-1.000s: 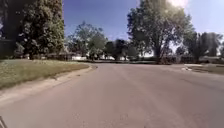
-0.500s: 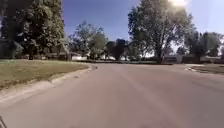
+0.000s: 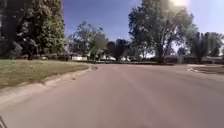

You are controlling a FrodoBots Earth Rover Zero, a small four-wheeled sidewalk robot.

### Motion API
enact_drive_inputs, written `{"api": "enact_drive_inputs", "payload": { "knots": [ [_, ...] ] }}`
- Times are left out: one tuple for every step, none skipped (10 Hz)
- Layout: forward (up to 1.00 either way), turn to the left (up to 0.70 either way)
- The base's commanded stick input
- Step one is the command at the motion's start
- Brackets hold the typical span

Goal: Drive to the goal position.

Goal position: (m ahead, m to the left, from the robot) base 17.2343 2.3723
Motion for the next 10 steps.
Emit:
{"api": "enact_drive_inputs", "payload": {
  "knots": [
    [0.70,0.00],
    [0.70,0.00],
    [0.70,0.00],
    [0.70,0.00],
    [0.70,0.00],
    [0.70,0.00],
    [0.70,0.00],
    [0.70,0.00],
    [0.70,0.00],
    [0.70,0.00]
  ]
}}
